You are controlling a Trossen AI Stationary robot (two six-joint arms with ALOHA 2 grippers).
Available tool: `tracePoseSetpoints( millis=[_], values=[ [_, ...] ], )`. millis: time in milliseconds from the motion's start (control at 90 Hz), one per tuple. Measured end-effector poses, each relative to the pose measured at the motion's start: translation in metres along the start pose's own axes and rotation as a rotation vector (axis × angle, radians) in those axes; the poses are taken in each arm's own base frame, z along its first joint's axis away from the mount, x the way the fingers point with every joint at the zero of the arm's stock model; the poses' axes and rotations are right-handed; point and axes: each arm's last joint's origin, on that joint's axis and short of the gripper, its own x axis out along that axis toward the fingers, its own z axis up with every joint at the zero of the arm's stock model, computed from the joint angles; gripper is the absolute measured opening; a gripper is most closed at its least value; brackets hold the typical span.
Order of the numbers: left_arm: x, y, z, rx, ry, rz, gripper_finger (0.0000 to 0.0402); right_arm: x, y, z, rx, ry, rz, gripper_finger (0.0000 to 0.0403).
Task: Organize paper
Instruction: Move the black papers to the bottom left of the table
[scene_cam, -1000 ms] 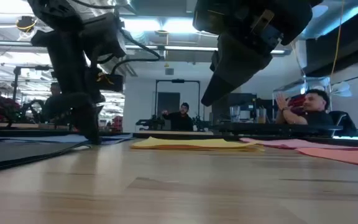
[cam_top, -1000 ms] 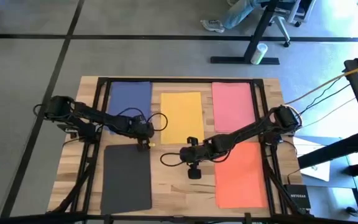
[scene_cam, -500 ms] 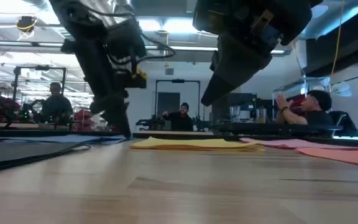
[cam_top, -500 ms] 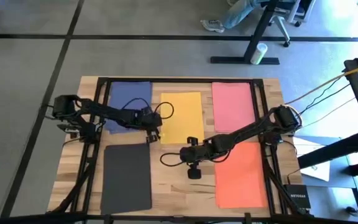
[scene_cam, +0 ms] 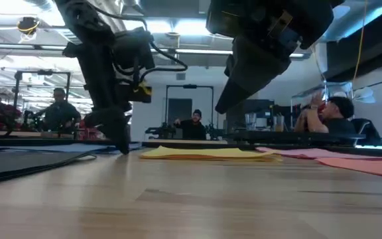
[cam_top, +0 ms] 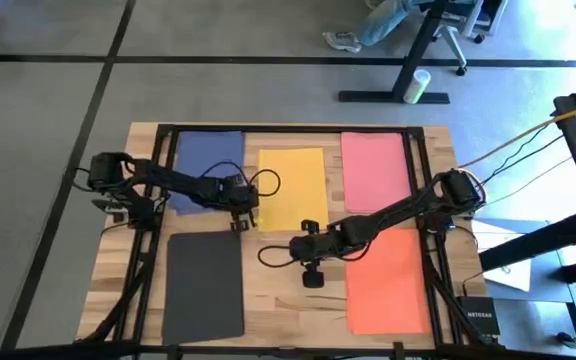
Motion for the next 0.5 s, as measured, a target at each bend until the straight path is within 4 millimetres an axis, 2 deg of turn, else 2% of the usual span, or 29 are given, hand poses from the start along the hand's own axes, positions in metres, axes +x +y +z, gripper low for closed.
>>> tracePoseSetpoints(
  millis=[500],
  values=[
    [-0.0024, -0.0082, -0.0094, 0.018, 0.079, 0.025, 0.0000, 0.0000, 0.0000, 0.0000, 0.003, 0.000, 0.000, 0.0000]
  ],
)
